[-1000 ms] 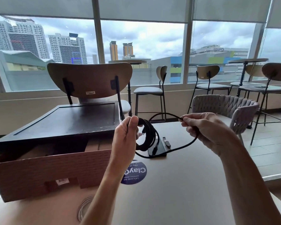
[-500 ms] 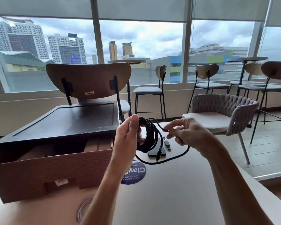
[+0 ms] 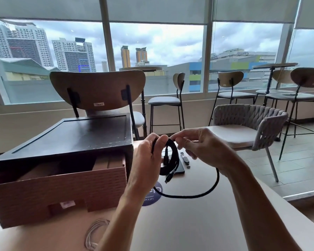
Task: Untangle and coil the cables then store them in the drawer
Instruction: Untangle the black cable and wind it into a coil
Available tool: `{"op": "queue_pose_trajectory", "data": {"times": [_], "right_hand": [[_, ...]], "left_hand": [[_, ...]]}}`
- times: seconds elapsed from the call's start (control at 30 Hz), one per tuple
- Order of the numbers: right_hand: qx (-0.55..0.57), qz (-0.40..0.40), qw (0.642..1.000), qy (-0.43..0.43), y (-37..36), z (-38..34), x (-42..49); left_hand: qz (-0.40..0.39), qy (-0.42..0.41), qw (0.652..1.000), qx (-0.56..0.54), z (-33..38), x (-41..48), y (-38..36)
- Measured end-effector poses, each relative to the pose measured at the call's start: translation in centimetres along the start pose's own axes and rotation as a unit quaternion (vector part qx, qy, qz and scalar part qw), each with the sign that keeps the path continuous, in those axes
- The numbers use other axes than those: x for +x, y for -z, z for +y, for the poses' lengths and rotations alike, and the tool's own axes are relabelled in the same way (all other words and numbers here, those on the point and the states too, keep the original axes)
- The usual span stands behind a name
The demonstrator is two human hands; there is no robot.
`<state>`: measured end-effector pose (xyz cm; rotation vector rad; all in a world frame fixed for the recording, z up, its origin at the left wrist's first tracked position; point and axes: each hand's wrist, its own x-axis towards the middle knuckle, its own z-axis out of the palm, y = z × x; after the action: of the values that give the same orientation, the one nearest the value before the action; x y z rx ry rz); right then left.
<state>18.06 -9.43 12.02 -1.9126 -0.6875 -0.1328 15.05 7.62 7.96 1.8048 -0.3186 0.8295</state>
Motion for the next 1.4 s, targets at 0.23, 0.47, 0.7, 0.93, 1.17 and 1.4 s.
{"op": "queue_pose_trajectory", "data": {"times": [0.23, 0.47, 0.7, 0.93, 1.17, 1.4], "right_hand": [[0.056, 0.095, 0.991, -0.082, 0.0, 1.7, 0.9], [0.246, -0.107, 0.954, -0.133, -1.1, 0.7, 0.4], [0.312, -0.126, 0.931, -0.143, -2.7, 0.0, 0.4], [0.261, -0.15, 0.949, -0.093, -3.0, 0.5, 0.8], [0.261, -0.124, 0.949, -0.127, -3.3, 1.8, 1.2], [0.264, -0.132, 0.945, -0.139, -2.8, 2.1, 1.4]], "left_hand": [[-0.015, 0.002, 0.998, -0.061, 0.7, 0.0, -0.3], [0.004, -0.018, 0.999, -0.045, 1.1, -0.3, -0.1], [0.056, -0.073, 0.995, 0.043, 0.4, -0.3, 0.1], [0.013, -0.04, 0.997, 0.061, 0.9, -0.1, 0.5], [-0.201, 0.013, 0.976, 0.084, 0.1, 0.2, 2.6], [-0.147, -0.067, 0.984, 0.075, -0.5, 0.0, 2.1]]}}
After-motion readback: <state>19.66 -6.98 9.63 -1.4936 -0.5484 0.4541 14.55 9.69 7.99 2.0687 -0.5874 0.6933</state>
